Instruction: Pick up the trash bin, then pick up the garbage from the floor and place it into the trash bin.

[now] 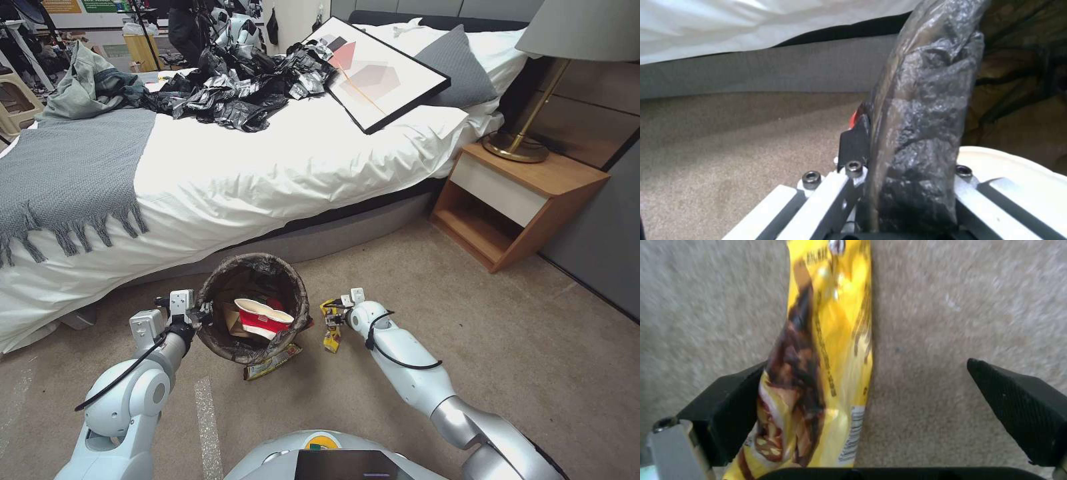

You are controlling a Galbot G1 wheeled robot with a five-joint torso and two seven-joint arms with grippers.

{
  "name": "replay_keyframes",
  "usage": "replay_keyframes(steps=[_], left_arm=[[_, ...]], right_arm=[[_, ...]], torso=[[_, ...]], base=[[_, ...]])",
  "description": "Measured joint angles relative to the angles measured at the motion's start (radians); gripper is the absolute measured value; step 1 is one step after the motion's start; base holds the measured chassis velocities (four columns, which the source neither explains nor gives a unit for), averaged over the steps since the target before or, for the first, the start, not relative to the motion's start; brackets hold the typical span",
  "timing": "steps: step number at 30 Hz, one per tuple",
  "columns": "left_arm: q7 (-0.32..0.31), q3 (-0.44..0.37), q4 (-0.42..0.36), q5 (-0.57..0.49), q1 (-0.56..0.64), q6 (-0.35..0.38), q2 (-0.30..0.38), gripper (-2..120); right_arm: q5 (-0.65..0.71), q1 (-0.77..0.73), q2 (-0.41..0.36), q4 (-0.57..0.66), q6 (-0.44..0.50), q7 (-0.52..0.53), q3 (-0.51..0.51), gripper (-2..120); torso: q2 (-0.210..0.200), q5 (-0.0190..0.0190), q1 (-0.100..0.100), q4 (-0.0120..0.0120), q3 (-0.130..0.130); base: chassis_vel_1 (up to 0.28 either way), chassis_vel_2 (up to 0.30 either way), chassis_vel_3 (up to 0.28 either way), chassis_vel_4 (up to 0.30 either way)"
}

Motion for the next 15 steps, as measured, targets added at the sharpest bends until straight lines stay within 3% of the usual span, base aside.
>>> replay_keyframes(steps=[15], left_arm=[[0.004,-0.006,0.01,0.0,-0.001,0.0,-0.004,0]], right_arm=[[-0.04,-0.005,0.03,-0.029,0.0,-0.005,-0.005,100]], torso=[[0.0,0.0,0.0,0.0,0.0]], base=[[0.0,0.0,0.0,0.0]])
